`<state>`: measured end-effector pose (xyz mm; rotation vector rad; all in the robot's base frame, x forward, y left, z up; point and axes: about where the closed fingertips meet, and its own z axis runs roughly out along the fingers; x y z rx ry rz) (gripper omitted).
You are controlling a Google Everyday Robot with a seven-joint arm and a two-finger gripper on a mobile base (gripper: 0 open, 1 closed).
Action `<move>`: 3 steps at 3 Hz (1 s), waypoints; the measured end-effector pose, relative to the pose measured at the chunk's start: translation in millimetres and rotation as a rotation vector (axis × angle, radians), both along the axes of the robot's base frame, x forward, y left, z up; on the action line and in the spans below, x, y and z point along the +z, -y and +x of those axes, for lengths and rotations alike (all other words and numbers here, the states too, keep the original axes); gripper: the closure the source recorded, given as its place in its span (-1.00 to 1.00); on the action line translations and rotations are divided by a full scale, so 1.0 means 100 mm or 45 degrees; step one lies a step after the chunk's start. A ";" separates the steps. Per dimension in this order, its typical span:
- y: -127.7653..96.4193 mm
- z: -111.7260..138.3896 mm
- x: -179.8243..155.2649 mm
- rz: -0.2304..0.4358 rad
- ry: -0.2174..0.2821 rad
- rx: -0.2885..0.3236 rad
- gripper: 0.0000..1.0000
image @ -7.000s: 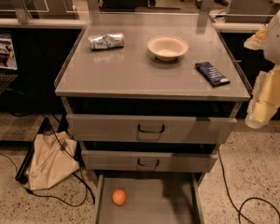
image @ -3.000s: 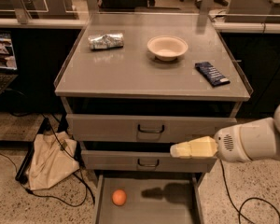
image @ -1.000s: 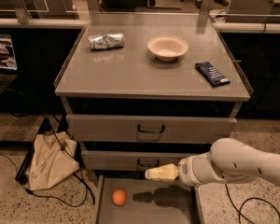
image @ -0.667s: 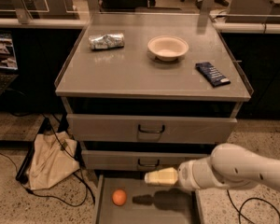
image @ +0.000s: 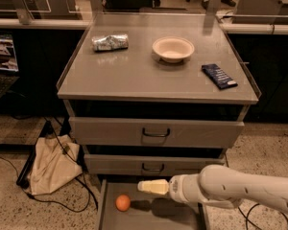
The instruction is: Pick orange from bottom drawer and place on counter
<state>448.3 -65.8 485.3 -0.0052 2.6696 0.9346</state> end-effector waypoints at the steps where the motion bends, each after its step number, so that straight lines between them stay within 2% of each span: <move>1: -0.38 0.23 -0.63 0.014 -0.026 0.010 -1.00; 2: -0.39 0.22 -0.63 0.011 -0.025 0.008 -1.00; 3: -0.37 0.25 -0.89 0.025 -0.062 -0.066 -1.00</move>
Offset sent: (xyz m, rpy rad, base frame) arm 0.0351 0.0486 -0.0967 0.0091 0.0443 0.0049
